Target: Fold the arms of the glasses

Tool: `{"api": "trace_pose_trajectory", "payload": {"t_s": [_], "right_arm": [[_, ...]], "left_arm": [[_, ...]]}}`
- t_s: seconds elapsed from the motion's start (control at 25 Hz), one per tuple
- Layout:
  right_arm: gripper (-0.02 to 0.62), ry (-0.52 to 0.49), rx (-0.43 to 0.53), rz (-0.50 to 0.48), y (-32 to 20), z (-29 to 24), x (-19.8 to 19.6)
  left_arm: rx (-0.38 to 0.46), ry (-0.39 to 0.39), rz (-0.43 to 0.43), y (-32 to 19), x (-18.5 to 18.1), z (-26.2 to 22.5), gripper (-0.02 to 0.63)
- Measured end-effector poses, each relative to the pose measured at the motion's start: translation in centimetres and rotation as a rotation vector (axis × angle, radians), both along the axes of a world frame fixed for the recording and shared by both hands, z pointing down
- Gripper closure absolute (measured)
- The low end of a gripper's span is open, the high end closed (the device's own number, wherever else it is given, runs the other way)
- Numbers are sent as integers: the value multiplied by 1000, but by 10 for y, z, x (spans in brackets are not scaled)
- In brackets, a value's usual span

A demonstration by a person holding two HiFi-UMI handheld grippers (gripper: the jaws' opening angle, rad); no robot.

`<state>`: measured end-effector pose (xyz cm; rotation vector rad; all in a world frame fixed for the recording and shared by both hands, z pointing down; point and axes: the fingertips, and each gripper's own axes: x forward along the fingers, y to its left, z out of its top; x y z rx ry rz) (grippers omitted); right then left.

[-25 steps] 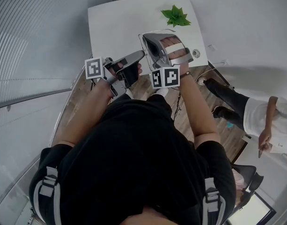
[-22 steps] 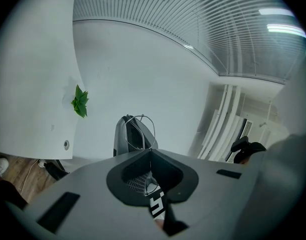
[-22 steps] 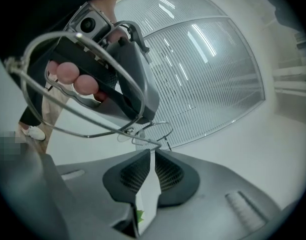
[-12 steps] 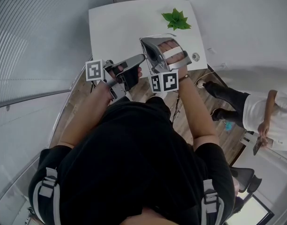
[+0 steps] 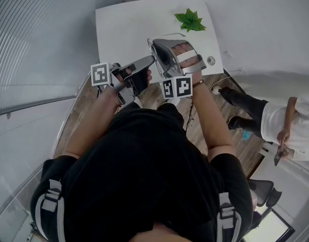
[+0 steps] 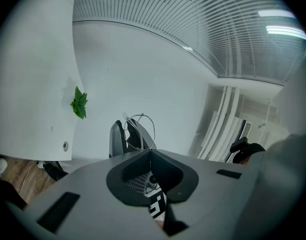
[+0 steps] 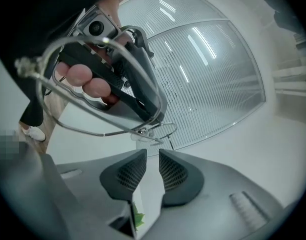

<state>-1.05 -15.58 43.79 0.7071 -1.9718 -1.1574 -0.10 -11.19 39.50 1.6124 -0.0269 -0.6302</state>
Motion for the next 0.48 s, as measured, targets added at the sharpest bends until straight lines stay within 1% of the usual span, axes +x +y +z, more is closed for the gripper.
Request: {"api": "trace_pose_trajectory", "payload": {"t_s": [0.24,0.48], "right_arm": [[503,-25,-7,32,2,-3,13],[502,-62,3,106,1,-9,38]], "left_arm": [[-4,-5,-15,-3,-3,1,594],[-5,-16,-38,-10,-9,4,594]]}}
